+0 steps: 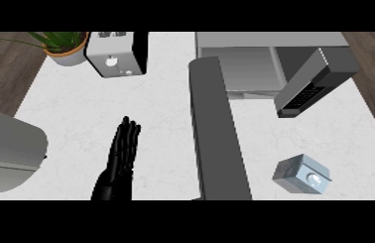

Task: Pick up the milk, place it into the microwave and close the microwave

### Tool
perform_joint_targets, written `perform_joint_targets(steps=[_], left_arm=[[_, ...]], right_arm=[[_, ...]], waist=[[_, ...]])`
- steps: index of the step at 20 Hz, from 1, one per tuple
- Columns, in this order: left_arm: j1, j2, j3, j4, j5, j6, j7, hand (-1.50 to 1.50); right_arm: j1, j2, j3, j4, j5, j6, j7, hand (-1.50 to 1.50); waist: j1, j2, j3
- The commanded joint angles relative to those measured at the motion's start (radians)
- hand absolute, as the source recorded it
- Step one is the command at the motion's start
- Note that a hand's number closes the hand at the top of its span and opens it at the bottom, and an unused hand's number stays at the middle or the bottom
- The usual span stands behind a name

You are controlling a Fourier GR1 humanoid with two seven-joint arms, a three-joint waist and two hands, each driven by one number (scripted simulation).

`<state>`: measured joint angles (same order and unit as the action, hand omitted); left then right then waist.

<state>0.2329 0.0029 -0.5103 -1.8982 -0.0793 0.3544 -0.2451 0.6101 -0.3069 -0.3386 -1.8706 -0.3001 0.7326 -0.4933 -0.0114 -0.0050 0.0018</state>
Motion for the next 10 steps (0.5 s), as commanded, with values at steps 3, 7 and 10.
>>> perform_joint_targets(steps=[3, 7, 10], left_arm=[[0.003, -0.003, -0.069, 0.027, -0.017, 0.061, -0.011, -1.5], [0.017, 0.01, -0.076, 0.053, 0.016, 0.038, -0.058, -1.5], [0.011, -0.003, -0.101, 0.064, 0.02, 0.068, -0.063, -1.5]], right_arm=[[-0.062, 0.025, 0.033, 0.173, 0.116, 0.103, -0.252, -1.5], [-0.182, -0.01, 0.068, 0.273, 0.139, 0.035, -0.244, -1.5], [-0.178, -0.008, 0.09, 0.352, 0.222, -0.004, -0.355, -1.5]], waist=[[0.004, 0.001, 0.001], [0.017, 0.004, 0.0], [0.012, 0.003, 0.0]])
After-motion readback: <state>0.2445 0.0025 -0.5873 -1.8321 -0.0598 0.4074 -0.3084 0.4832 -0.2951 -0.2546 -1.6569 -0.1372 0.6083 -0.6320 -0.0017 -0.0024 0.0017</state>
